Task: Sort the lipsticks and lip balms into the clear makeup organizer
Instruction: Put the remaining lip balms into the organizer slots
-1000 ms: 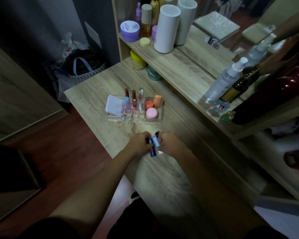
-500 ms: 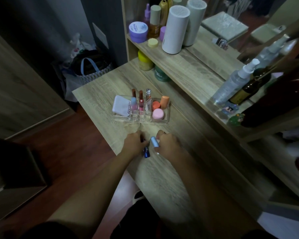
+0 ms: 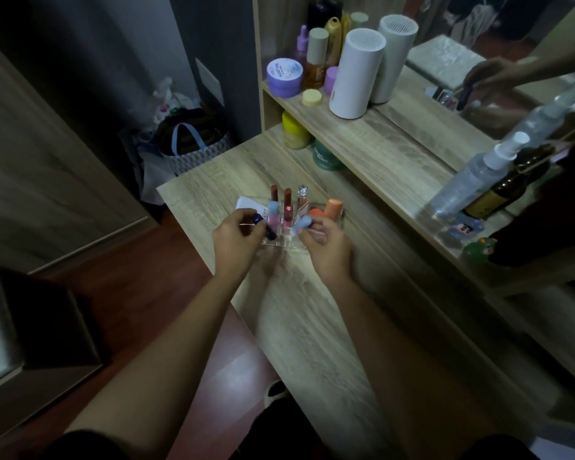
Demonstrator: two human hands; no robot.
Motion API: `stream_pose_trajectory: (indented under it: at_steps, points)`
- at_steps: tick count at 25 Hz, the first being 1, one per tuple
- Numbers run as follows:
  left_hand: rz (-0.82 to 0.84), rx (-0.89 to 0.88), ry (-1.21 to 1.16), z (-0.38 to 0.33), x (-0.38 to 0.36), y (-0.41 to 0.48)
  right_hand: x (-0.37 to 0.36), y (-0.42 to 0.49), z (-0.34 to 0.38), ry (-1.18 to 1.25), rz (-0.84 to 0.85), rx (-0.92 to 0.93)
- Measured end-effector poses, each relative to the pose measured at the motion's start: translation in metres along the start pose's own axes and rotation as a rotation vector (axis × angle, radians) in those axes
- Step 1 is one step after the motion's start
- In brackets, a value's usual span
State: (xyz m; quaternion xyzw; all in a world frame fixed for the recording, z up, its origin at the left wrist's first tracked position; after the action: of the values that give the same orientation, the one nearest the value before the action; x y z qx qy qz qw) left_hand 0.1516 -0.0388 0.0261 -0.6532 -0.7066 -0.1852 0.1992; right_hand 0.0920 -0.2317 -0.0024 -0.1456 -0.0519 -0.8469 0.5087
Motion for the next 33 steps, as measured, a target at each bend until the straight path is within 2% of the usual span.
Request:
stream_pose_trajectory:
  at_steps: [5,10,16,29,33]
  points:
    - [0.051,-0.137,0.113,-0.003,-0.014,0.001,-0.027,0.001,-0.005,0.021,-0.006,0.053]
    - [0.102,-0.117,0.113,0.002,-0.024,0.005,-0.039,0.000,-0.016,-0.102,0.006,0.047]
    - [0.135,-0.175,0.137,-0.003,-0.029,0.008,-0.046,0.005,-0.017,-0.169,0.062,0.023]
    - [0.220,-0.113,0.169,0.012,-0.043,0.004,-0.039,0.005,-0.017,-0.264,0.120,-0.010]
    - [0.140,-0.074,0.115,0.035,-0.034,-0.017,-0.006,-0.011,-0.019,-0.387,0.014,0.022]
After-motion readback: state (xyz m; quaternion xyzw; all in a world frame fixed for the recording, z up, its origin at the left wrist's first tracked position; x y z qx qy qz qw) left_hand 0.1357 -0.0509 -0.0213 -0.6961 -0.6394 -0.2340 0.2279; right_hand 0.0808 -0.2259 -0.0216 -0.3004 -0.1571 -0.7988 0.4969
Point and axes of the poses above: each hand's wrist, its own y-axis towards the middle knuckle, its own x-axis out of the back of the hand, z = x × y, the point moved 8 cm from there along y, towards the middle knuckle, and after that the axes turned 3 degrees about x, right-handed, at the moved point
